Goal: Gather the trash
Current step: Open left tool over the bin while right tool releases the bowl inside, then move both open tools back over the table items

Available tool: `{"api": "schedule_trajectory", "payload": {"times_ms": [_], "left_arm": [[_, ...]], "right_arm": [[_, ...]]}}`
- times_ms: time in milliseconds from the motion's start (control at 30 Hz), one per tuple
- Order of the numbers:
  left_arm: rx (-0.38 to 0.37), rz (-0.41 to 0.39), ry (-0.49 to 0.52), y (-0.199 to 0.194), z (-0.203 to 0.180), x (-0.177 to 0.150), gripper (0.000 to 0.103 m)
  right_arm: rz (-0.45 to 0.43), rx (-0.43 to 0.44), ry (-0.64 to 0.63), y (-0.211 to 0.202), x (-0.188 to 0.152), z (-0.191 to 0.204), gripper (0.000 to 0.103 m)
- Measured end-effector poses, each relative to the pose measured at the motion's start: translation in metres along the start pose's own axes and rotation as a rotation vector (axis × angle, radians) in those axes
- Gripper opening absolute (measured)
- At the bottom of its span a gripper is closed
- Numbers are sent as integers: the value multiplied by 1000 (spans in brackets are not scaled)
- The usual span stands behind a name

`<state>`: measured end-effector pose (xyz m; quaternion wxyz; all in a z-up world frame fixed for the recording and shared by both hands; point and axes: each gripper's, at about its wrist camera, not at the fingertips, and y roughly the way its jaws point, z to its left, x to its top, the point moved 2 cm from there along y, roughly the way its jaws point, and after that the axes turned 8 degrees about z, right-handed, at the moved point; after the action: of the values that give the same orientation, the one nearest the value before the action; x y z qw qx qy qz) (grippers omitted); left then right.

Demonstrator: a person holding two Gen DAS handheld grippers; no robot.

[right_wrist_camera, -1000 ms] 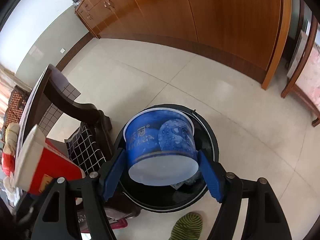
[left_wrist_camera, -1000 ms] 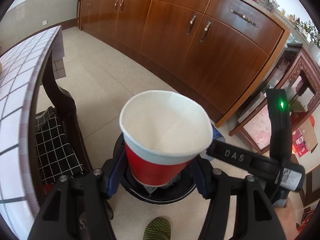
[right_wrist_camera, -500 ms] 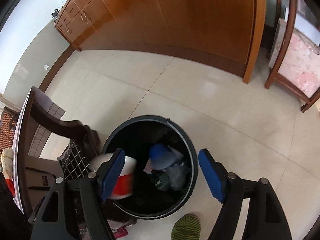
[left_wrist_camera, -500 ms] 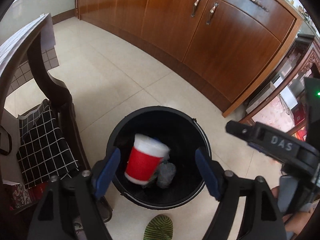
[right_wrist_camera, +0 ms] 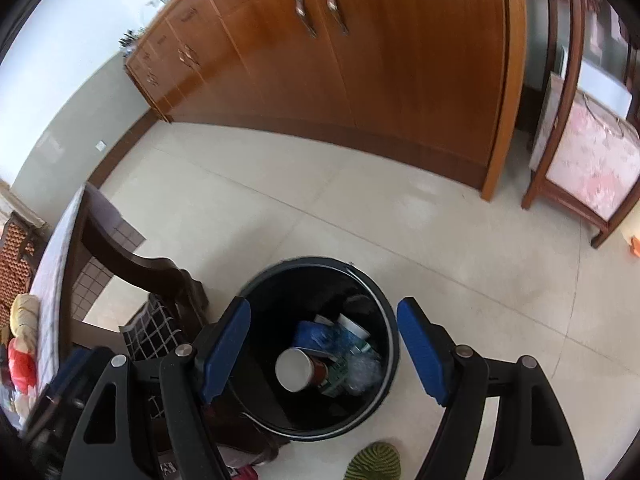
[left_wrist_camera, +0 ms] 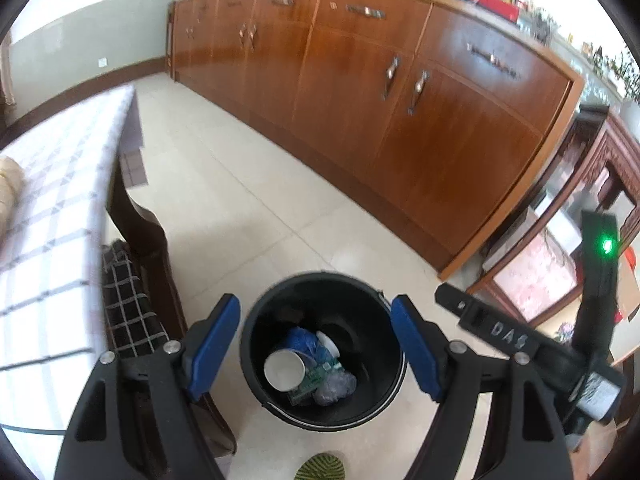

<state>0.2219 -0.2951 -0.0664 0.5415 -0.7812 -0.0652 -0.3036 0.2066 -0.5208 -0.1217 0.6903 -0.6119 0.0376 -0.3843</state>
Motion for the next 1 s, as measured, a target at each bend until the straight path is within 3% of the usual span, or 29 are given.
{"api": "schedule_trajectory", "payload": {"times_ms": [400, 1000], "left_arm": [[100, -140, -93, -81, 75, -4, 79], [273, -217, -276, -142, 200, -37, 79]], "right_arm": [[-107, 105, -163, -41, -14, 86, 78], [-102, 260, -401, -48, -48, 236, 78]]}}
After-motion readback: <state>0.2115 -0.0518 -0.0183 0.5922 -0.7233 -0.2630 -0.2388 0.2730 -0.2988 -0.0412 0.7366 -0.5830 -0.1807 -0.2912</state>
